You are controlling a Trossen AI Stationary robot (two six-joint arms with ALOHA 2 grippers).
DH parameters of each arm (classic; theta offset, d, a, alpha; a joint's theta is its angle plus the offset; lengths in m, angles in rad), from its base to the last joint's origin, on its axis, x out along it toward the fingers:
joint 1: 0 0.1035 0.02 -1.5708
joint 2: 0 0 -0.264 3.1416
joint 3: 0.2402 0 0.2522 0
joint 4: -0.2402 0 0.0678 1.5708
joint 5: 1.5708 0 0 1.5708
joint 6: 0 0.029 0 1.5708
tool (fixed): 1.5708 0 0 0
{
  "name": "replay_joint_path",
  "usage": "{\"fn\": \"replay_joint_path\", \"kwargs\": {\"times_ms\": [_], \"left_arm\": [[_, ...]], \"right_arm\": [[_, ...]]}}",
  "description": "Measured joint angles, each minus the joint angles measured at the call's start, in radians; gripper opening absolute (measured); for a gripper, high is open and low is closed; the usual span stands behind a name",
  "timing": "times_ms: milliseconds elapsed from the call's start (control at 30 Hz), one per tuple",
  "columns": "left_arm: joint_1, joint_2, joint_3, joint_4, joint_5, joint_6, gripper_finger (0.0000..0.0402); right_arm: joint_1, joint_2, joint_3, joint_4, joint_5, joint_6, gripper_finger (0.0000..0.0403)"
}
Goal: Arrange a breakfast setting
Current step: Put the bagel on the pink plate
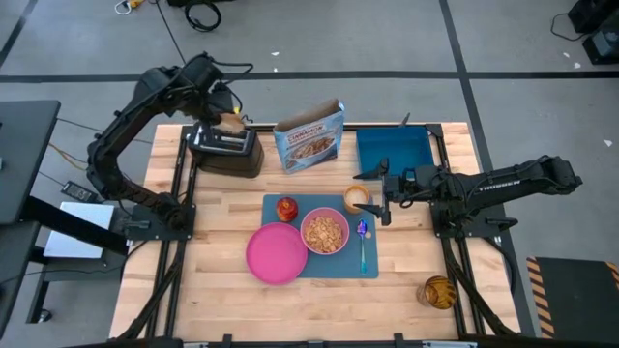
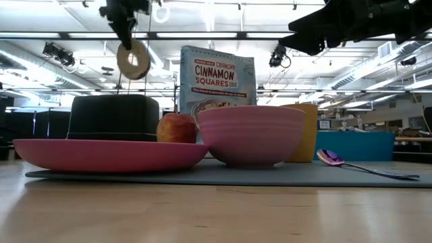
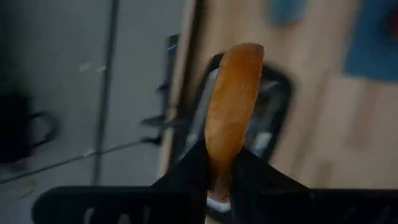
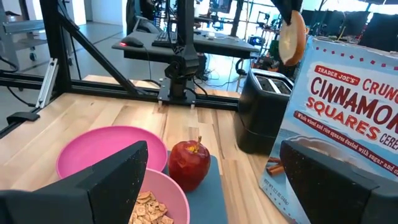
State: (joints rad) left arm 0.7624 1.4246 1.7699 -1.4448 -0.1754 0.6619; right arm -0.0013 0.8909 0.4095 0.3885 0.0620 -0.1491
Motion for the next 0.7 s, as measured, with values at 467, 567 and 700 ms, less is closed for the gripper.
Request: {"fn": "replay_joint_path", "kwargs": {"times_ms": [467,567,700], "left_arm": [[-0.222,0.0,-0.033,-0.043,0.538,-0.427,0.0046],[-0.321,-0.003,-0.118,-0.028,0.541,-0.513,0.0046],[-0.465,-0.056,-0.321,0.132,0.558,-0.664,0.0045]], "right_arm": [[0.003,-0.05,0.002,0.038,-0.011,0.005,0.0374],[0.029,-0.049,0.002,0.044,0.021,0.039,0.0374],[0.13,-0.04,0.002,0.044,0.107,0.038,0.0373]]}}
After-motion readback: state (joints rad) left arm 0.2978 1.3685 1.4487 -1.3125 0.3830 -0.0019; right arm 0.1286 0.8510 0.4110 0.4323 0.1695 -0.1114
